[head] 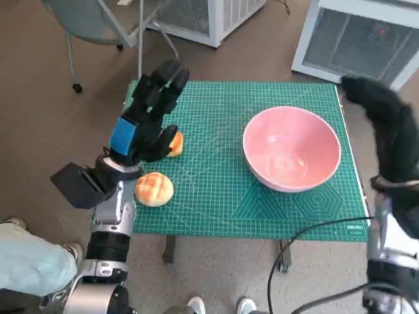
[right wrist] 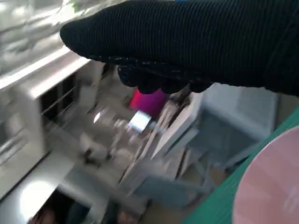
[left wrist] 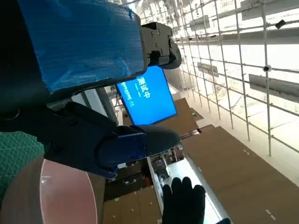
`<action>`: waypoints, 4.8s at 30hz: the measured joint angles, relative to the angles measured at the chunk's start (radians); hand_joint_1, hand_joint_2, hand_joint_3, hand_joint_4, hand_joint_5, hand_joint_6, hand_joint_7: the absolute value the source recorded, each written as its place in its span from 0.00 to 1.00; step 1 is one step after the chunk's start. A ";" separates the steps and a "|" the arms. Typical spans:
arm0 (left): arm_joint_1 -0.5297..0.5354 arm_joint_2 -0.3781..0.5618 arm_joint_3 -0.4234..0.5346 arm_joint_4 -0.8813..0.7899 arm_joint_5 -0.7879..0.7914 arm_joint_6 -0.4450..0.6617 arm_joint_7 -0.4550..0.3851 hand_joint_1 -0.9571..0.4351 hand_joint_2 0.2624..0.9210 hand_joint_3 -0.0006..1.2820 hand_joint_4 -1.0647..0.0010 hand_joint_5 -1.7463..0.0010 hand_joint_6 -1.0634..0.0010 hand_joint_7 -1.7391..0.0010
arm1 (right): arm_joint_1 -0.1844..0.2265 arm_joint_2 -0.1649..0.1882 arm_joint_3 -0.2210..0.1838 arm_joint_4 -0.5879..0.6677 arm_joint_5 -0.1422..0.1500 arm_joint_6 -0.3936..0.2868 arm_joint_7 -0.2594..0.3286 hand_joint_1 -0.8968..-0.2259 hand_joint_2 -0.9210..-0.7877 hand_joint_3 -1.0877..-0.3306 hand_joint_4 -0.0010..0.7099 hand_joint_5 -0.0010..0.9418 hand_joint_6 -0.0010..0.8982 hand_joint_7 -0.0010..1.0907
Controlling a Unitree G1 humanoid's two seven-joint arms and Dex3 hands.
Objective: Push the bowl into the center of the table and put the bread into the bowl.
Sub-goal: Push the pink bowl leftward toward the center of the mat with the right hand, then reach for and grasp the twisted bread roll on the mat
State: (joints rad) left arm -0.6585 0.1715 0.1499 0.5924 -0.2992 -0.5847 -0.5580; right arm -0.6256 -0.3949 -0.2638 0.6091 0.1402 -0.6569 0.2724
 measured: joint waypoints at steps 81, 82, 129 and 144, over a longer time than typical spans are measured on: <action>0.191 0.091 0.058 -0.196 0.021 0.017 0.070 0.16 1.00 0.40 0.82 1.00 0.96 0.83 | -0.285 0.233 -0.102 0.702 -0.006 0.279 -0.123 0.42 0.00 0.28 0.12 0.00 0.03 0.32; 0.196 0.091 0.058 -0.201 0.022 0.017 0.072 0.16 1.00 0.40 0.82 1.00 0.96 0.84 | -0.288 0.237 -0.101 0.702 -0.007 0.282 -0.123 0.42 0.00 0.28 0.12 0.00 0.03 0.32; 0.173 0.111 0.058 -0.124 0.030 0.009 0.093 0.16 1.00 0.40 0.83 1.00 0.93 0.87 | -0.282 0.196 -0.012 0.487 0.006 -0.191 0.133 0.34 0.00 0.37 0.14 0.01 0.00 0.42; 0.083 0.085 0.033 -0.064 0.057 -0.011 0.106 0.16 1.00 0.37 0.83 1.00 0.91 0.88 | -0.099 0.193 0.031 0.078 0.188 -0.257 0.355 0.27 0.00 0.53 0.16 0.01 0.00 0.44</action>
State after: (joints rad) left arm -0.5760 0.2569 0.1831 0.5282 -0.2418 -0.5958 -0.4519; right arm -0.7250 -0.2019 -0.2327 0.6870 0.3285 -0.9136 0.6272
